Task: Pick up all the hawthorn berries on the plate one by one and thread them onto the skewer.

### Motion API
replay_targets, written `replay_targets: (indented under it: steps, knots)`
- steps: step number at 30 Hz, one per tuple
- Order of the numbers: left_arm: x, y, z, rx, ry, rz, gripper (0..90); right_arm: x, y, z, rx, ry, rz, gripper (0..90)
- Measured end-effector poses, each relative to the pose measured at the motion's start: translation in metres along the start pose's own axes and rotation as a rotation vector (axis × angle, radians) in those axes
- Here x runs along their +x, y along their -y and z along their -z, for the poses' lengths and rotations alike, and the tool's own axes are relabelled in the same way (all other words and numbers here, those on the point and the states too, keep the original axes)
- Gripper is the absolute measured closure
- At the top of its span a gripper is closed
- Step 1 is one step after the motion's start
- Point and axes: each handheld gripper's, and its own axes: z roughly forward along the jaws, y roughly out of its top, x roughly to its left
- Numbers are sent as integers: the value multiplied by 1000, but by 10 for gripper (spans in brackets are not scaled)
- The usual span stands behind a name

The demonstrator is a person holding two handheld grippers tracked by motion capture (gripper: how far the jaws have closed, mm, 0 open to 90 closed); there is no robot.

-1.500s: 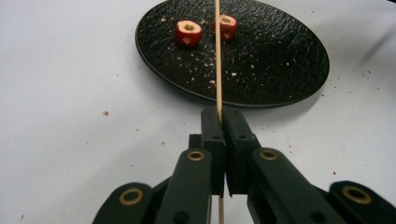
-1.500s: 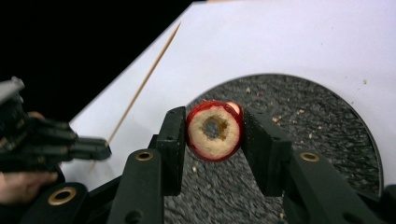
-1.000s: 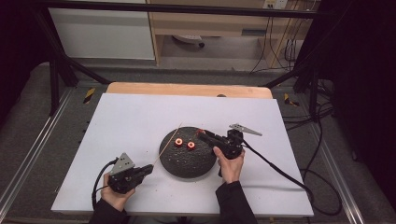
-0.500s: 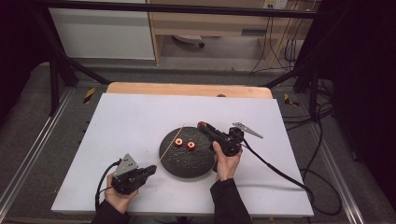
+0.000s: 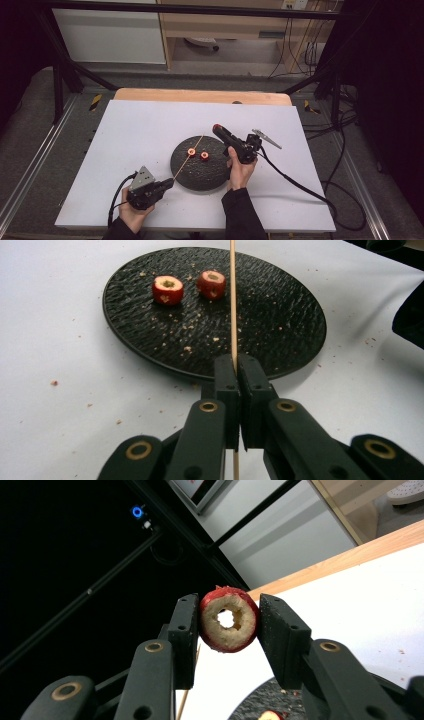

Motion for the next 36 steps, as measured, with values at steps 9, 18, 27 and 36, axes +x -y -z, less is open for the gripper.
replay_targets:
  steps: [9,18,27,36]
  knots:
    - [-13,-2,-8,-13,5,-12,876,-1,2,-2,-34,-14,-52,617]
    - [-20,-2,-13,-17,2,-6,876,-1,5,-3,-67,-26,-99,616]
    - [-22,-3,-15,-21,0,-3,876,-1,9,-4,-85,-38,-133,617]
    - [-24,-3,-17,-31,-10,4,876,-1,10,-4,-84,-47,-154,617]
